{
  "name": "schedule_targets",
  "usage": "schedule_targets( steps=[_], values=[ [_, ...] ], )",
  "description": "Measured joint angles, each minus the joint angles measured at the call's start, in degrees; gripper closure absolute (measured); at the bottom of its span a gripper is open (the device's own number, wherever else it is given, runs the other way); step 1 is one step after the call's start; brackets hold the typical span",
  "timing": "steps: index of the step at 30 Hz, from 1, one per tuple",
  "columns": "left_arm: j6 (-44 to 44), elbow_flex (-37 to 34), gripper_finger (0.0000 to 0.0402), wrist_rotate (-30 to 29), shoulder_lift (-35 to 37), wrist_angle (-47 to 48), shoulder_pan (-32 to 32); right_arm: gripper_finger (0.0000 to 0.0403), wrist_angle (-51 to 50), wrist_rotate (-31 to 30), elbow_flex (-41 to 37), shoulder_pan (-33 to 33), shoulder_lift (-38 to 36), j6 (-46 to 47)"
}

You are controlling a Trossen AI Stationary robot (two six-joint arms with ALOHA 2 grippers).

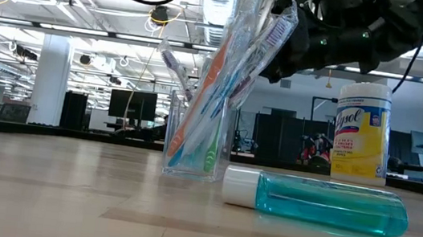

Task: Pick & Place toothbrushing station
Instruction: Put the orange toothbrush into the transparent organizer

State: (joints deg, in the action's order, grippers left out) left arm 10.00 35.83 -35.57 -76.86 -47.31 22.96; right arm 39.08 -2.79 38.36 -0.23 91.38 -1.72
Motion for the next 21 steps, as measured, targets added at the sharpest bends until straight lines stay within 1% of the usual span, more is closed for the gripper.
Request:
schedule_targets(
  steps=[3,8,17,21],
  values=[
    [0.0,0.0,0.0315,0.0,0.0,0.0,0.0,0.0393,0.48,0.0,-0.08,0.02,2.1,0.07],
    [0.0,0.0,0.0315,0.0,0.0,0.0,0.0,0.0389,4.47,-0.02,0.03,-0.31,5.31,0.09],
    [0.02,0.0,0.0315,0.0,0.0,0.0,0.0,0.0359,4.79,0.0,0.01,-0.68,4.91,0.24],
    [0.02,0.0,0.0315,0.02,0.0,0.0,0.0,0.0354,4.61,0.0,0.01,-0.68,4.91,0.24]
  ],
)
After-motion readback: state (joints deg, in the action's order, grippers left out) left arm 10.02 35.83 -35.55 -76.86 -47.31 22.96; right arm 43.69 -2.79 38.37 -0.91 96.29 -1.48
